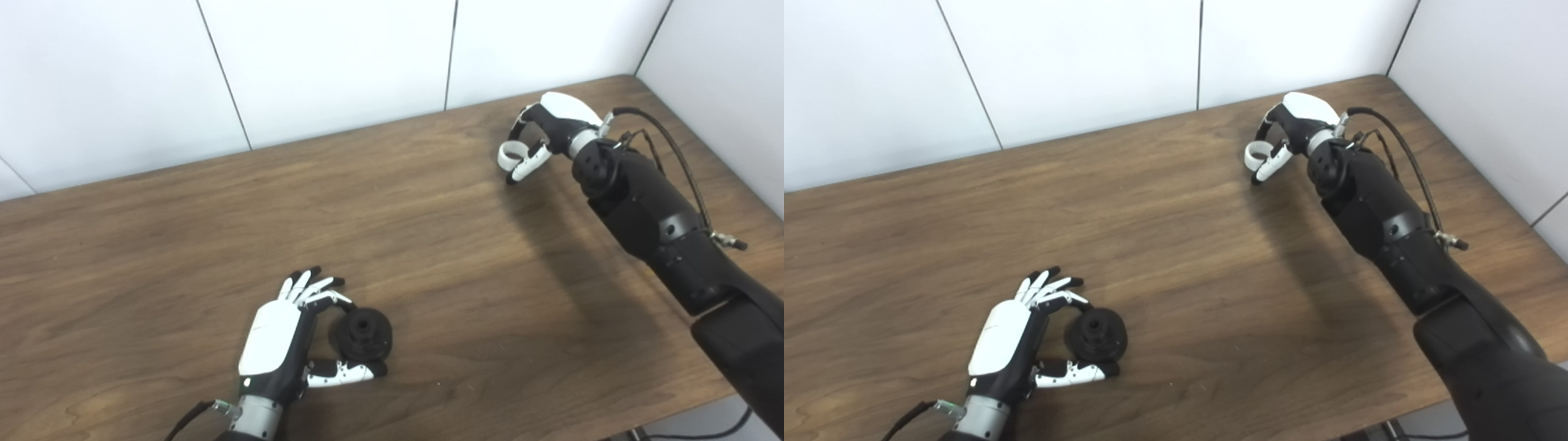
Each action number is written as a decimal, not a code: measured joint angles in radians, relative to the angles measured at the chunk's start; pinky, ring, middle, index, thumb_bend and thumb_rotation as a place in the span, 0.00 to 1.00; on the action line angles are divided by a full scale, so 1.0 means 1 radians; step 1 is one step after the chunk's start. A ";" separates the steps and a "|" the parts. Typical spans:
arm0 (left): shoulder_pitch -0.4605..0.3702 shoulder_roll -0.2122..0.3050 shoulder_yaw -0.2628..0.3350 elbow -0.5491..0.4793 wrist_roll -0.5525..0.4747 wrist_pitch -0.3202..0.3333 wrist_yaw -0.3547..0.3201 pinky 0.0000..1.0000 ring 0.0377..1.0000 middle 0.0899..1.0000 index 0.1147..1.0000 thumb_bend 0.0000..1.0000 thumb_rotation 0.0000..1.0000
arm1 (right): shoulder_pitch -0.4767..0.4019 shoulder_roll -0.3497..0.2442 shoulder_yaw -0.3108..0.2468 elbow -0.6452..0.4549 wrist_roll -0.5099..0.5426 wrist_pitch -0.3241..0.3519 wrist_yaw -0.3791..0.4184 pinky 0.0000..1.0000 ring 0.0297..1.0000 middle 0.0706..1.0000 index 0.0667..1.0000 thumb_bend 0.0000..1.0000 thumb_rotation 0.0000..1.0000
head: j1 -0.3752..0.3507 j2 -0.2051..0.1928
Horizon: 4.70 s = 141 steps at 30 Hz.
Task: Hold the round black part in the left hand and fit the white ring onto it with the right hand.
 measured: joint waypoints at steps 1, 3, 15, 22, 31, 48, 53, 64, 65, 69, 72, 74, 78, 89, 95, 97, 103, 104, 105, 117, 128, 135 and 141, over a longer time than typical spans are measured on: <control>0.000 0.000 0.000 0.000 0.000 0.000 0.000 1.00 0.96 0.82 0.42 0.53 0.06 | 0.000 0.000 0.000 0.000 0.000 0.000 0.000 0.98 0.97 0.90 0.46 0.52 0.14 | 0.000 0.000; 0.000 0.000 0.000 0.000 0.000 0.000 0.000 1.00 0.96 0.82 0.42 0.53 0.06 | 0.000 -0.002 0.000 0.000 0.000 0.000 0.000 0.98 0.97 0.89 0.46 0.52 0.14 | 0.000 0.000; 0.005 0.000 -0.002 -0.013 0.001 0.017 -0.007 1.00 0.96 0.82 0.42 0.53 0.06 | 0.002 -0.005 -0.004 0.000 -0.003 -0.044 -0.018 0.92 0.94 0.84 0.45 0.52 0.13 | 0.002 0.002; 0.007 0.000 -0.002 -0.015 0.000 0.018 -0.007 1.00 0.96 0.82 0.42 0.52 0.06 | 0.004 -0.005 -0.004 0.000 -0.007 -0.045 -0.023 0.95 0.96 0.85 0.45 0.52 0.13 | 0.005 0.002; 0.007 0.001 -0.003 -0.015 0.001 0.019 -0.007 1.00 0.96 0.82 0.42 0.52 0.06 | 0.019 -0.034 0.020 -0.113 -0.017 -0.067 0.025 0.95 0.95 0.83 0.45 0.52 0.14 | 0.017 0.003; -0.009 -0.009 -0.014 -0.013 0.005 0.040 -0.011 1.00 0.97 0.82 0.42 0.52 0.06 | 0.041 -0.021 0.077 -0.720 -0.071 -0.011 0.380 1.00 0.98 0.86 0.45 0.52 0.14 | 0.075 0.024; -0.009 -0.014 -0.021 -0.021 0.016 0.058 -0.012 1.00 0.97 0.82 0.42 0.52 0.06 | 0.073 0.003 0.079 -0.813 -0.073 -0.009 0.455 1.00 0.97 0.85 0.45 0.52 0.13 | 0.104 0.043; -0.010 -0.029 -0.035 -0.027 0.038 0.085 -0.014 1.00 0.96 0.81 0.42 0.52 0.06 | 0.077 0.075 0.129 -0.954 -0.089 -0.019 0.574 1.00 0.97 0.85 0.45 0.52 0.14 | 0.179 0.103; -0.011 -0.030 -0.036 -0.027 0.039 0.087 -0.014 1.00 0.96 0.81 0.42 0.52 0.06 | 0.079 0.081 0.134 -0.956 -0.088 -0.025 0.582 1.00 0.97 0.86 0.45 0.52 0.14 | 0.183 0.106; -0.012 -0.034 -0.041 -0.028 0.041 0.099 -0.014 1.00 0.96 0.81 0.42 0.52 0.06 | 0.092 0.095 0.142 -0.957 -0.084 -0.049 0.598 1.00 0.97 0.85 0.45 0.53 0.14 | 0.195 0.123; -0.013 -0.034 -0.045 -0.029 0.043 0.104 -0.014 1.00 0.95 0.81 0.42 0.52 0.06 | 0.108 0.110 0.142 -0.965 -0.085 -0.053 0.611 1.00 0.97 0.86 0.45 0.53 0.14 | 0.198 0.130; -0.014 -0.035 -0.046 -0.030 0.044 0.105 -0.014 1.00 0.95 0.80 0.42 0.52 0.06 | 0.119 0.124 0.145 -0.979 -0.088 -0.052 0.628 1.00 0.97 0.86 0.45 0.53 0.14 | 0.198 0.130; -0.014 -0.034 -0.047 -0.030 0.044 0.106 -0.014 1.00 0.95 0.81 0.42 0.52 0.06 | 0.137 0.157 0.151 -0.989 -0.097 -0.052 0.648 1.00 0.97 0.87 0.45 0.53 0.14 | 0.193 0.141; -0.014 -0.034 -0.048 -0.036 0.046 0.109 -0.024 1.00 0.95 0.80 0.42 0.52 0.06 | 0.170 0.184 0.163 -0.982 -0.111 -0.076 0.653 1.00 0.99 0.87 0.45 0.52 0.14 | 0.199 0.153; -0.014 -0.035 -0.048 -0.036 0.049 0.109 -0.026 1.00 0.95 0.80 0.42 0.52 0.06 | 0.177 0.192 0.169 -0.974 -0.115 -0.092 0.653 1.00 1.00 0.87 0.45 0.52 0.14 | 0.199 0.155; -0.014 -0.036 -0.048 -0.036 0.049 0.109 -0.026 1.00 0.95 0.80 0.42 0.52 0.06 | 0.178 0.196 0.172 -0.970 -0.119 -0.109 0.653 1.00 1.00 0.88 0.45 0.52 0.14 | 0.198 0.155; -0.014 -0.039 -0.048 -0.036 0.051 0.109 -0.028 1.00 0.95 0.81 0.42 0.52 0.06 | 0.194 0.212 0.172 -0.944 -0.125 -0.134 0.652 1.00 1.00 0.87 0.45 0.52 0.14 | 0.206 0.153; -0.014 -0.039 -0.048 -0.036 0.052 0.109 -0.028 1.00 0.95 0.81 0.42 0.52 0.06 | 0.198 0.216 0.172 -0.943 -0.126 -0.141 0.652 1.00 1.00 0.87 0.45 0.52 0.14 | 0.206 0.153; -0.014 -0.039 -0.048 -0.036 0.052 0.109 -0.029 1.00 0.95 0.81 0.42 0.52 0.06 | 0.202 0.219 0.172 -0.943 -0.126 -0.149 0.652 1.00 1.00 0.87 0.45 0.52 0.14 | 0.206 0.152; -0.014 -0.047 -0.047 -0.039 0.052 0.113 -0.034 1.00 0.95 0.81 0.42 0.52 0.06 | 0.209 0.241 0.172 -0.916 -0.151 -0.175 0.652 1.00 1.00 0.87 0.45 0.52 0.14 | 0.204 0.152; -0.012 -0.049 -0.048 -0.048 0.054 0.122 -0.041 1.00 0.95 0.80 0.42 0.53 0.06 | 0.209 0.247 0.162 -0.904 -0.160 -0.193 0.648 1.00 1.00 0.87 0.45 0.52 0.14 | 0.204 0.152; -0.012 -0.048 -0.049 -0.048 0.054 0.120 -0.040 1.00 0.95 0.80 0.42 0.52 0.06 | 0.209 0.247 0.149 -0.883 -0.160 -0.196 0.632 1.00 1.00 0.87 0.45 0.52 0.14 | 0.199 0.155; -0.011 -0.048 -0.049 -0.049 0.054 0.121 -0.040 1.00 0.95 0.80 0.42 0.52 0.06 | 0.209 0.247 0.140 -0.877 -0.160 -0.195 0.631 1.00 1.00 0.88 0.45 0.52 0.14 | 0.195 0.155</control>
